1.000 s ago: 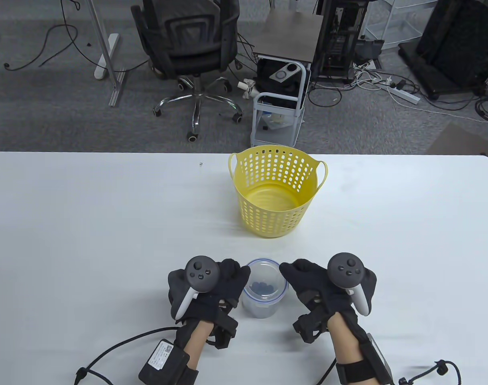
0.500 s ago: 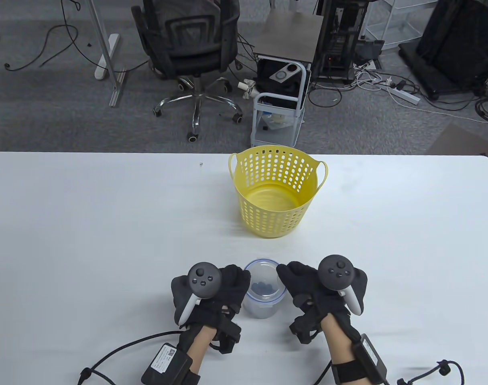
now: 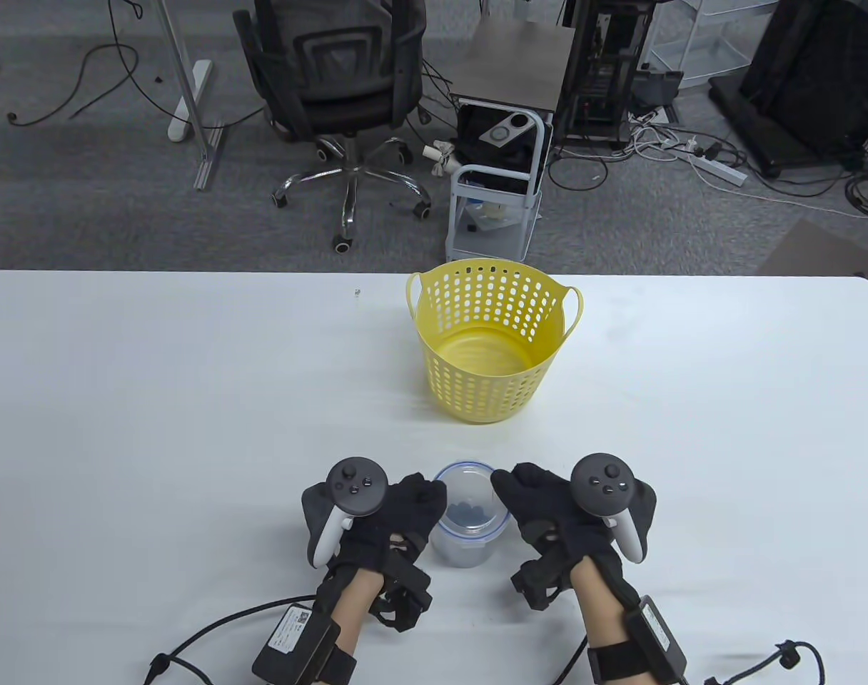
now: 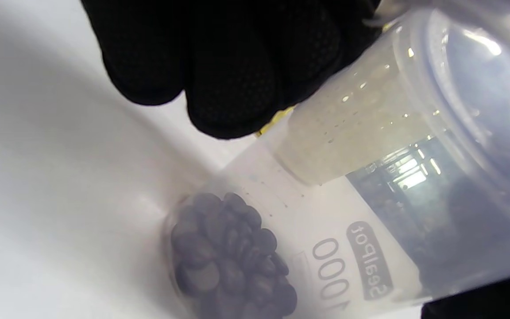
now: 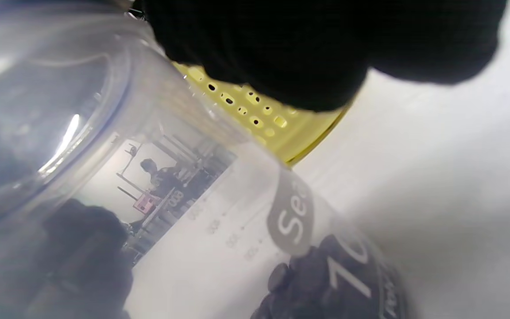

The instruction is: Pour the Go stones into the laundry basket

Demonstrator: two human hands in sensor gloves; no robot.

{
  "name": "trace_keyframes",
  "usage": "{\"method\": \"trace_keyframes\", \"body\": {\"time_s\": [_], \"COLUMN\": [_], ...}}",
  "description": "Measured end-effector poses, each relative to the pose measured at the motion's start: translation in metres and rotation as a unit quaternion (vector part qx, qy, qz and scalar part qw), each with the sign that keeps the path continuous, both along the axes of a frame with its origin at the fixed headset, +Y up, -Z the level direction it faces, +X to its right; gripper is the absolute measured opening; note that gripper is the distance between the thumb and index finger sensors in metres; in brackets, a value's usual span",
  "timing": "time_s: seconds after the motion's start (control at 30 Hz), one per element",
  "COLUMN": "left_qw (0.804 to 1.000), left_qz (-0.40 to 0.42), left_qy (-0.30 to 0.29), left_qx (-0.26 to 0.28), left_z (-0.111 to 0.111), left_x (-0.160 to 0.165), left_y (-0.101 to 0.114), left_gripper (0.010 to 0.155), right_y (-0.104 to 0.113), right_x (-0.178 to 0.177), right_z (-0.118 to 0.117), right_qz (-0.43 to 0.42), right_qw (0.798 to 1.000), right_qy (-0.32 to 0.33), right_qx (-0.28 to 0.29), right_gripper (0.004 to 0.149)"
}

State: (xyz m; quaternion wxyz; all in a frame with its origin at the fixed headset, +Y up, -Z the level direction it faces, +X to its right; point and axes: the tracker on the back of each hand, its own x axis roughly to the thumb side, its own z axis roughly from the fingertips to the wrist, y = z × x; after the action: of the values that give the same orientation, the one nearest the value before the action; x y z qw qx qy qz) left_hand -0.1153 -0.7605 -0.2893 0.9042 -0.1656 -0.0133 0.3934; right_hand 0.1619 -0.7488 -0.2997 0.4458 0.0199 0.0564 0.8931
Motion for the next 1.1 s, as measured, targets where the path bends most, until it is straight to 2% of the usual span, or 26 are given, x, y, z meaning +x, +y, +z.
{"method": "trace_keyframes", "body": {"time_s": [0.03, 0.07, 0.13, 0.2, 0.3, 0.37, 0.43, 0.53, 0.67, 0.77, 0.93, 1.1], "left_qw": [1.000, 0.997, 0.998, 0.997, 0.997, 0.996, 0.996, 0.996, 0.994, 0.990, 0.992, 0.993], "left_qz": [0.003, 0.042, 0.009, 0.034, 0.040, 0.031, 0.024, 0.031, 0.022, -0.001, -0.002, 0.008], "left_qy": [0.007, 0.042, 0.024, 0.046, 0.039, 0.042, 0.021, -0.022, -0.081, -0.117, -0.107, -0.095], "left_qx": [0.002, 0.040, 0.050, 0.053, 0.051, 0.076, 0.084, 0.085, 0.076, 0.075, 0.073, 0.071], "left_z": [-0.001, 0.000, 0.001, 0.003, 0.005, 0.008, 0.007, 0.008, 0.009, 0.011, 0.011, 0.010], "left_x": [-0.002, -0.003, -0.004, -0.004, -0.006, -0.007, -0.007, -0.006, 0.000, 0.004, 0.003, 0.000], "left_y": [0.000, 0.006, 0.004, 0.002, -0.001, -0.003, -0.001, 0.005, 0.012, 0.014, 0.016, 0.015], "left_gripper": [0.062, 0.058, 0.056, 0.056, 0.057, 0.064, 0.080, 0.096, 0.109, 0.113, 0.112, 0.108], "right_y": [-0.001, -0.001, -0.001, -0.002, -0.002, 0.004, 0.007, 0.006, 0.001, -0.002, -0.003, -0.001], "right_x": [0.000, 0.000, 0.000, 0.000, 0.001, 0.003, 0.004, -0.001, -0.007, -0.005, -0.003, 0.000], "right_z": [0.000, 0.000, 0.000, 0.001, 0.002, 0.004, 0.005, 0.006, 0.004, 0.004, 0.004, 0.001], "right_qz": [-0.004, -0.007, -0.003, -0.003, -0.011, 0.001, -0.014, -0.038, -0.019, -0.012, -0.041, -0.078], "right_qw": [1.000, 1.000, 1.000, 1.000, 1.000, 1.000, 0.999, 0.998, 0.999, 0.999, 0.999, 0.996], "right_qy": [0.000, 0.003, -0.001, 0.002, -0.003, -0.002, -0.019, -0.032, -0.030, -0.033, -0.020, 0.022], "right_qx": [-0.006, -0.004, -0.002, -0.005, 0.000, 0.007, 0.031, 0.034, 0.026, 0.022, -0.003, -0.027], "right_gripper": [0.044, 0.044, 0.044, 0.045, 0.045, 0.054, 0.068, 0.071, 0.070, 0.067, 0.067, 0.065]}}
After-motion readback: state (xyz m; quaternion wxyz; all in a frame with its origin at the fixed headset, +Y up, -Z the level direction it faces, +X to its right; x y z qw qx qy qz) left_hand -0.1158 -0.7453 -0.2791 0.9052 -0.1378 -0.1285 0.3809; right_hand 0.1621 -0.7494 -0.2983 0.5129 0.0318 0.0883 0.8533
